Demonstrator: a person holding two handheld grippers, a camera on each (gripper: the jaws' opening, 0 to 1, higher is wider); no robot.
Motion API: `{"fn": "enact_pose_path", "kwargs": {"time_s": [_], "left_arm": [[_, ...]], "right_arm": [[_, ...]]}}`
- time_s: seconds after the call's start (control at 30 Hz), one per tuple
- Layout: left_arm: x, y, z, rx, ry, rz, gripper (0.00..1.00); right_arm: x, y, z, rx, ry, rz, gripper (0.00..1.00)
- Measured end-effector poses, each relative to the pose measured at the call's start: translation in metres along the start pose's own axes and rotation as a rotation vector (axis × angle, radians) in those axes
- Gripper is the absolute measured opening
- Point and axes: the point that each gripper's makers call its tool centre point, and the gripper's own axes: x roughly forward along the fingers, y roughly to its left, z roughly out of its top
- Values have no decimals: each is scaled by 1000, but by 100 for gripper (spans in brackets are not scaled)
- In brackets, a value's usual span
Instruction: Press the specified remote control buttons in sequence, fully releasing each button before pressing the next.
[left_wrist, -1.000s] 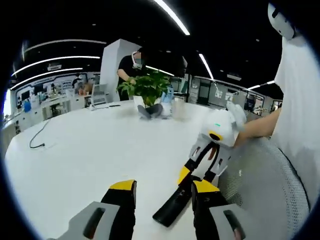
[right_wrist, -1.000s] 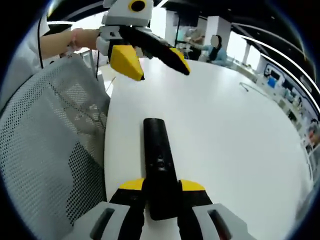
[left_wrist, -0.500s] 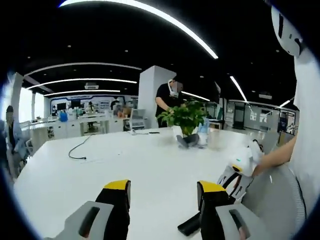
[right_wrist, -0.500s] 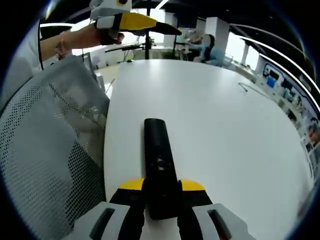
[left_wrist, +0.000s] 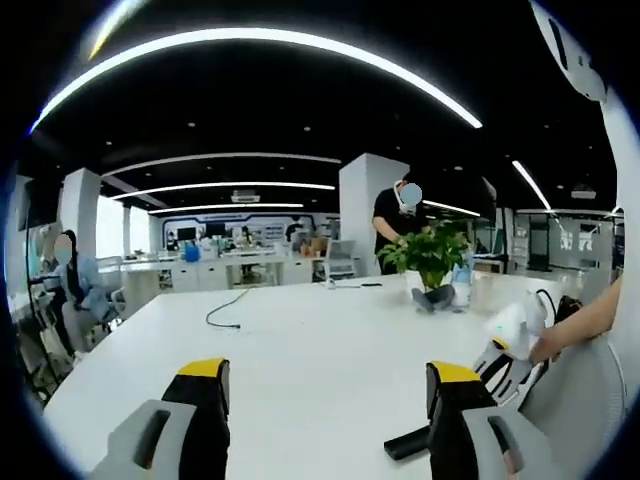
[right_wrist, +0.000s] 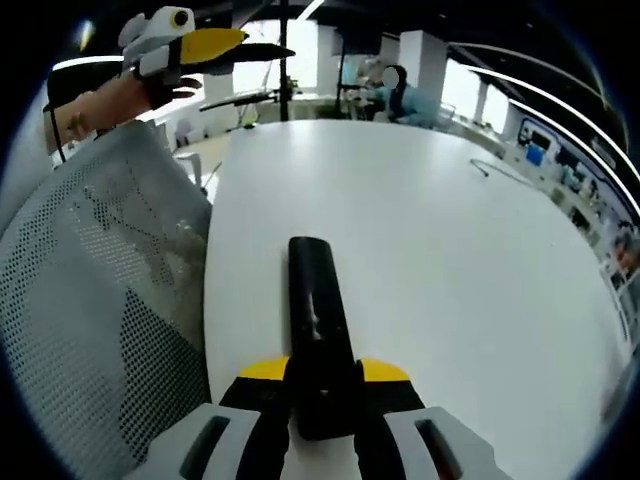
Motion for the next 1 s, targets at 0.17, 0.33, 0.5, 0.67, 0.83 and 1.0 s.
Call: {"fn": "enact_pose_path", "kwargs": {"time_s": [0.17,0.33,0.5,0.67,0.83,1.0], "left_arm": [[2,-4,-8,-25,19,31,95],[8,-7,-24,-66,47,48,98],[9,-1,-21,-86,40,104,100],[2,16,-22,-175,-3,166,100],[-2,19,-7,-150,-90,191,100],[-3,18,-6,-153,-97,191,100]], "right_arm": [[1,0,1,8,-8,-8,21],[0,0,1,14,-15,-15,21],[0,0,1,18,-24,-17,21],[1,-1,2,27,-25,-25,22],[1,-2,3,46,-28,-38,22],[2,-1,3,42,-8,-42,21]]}}
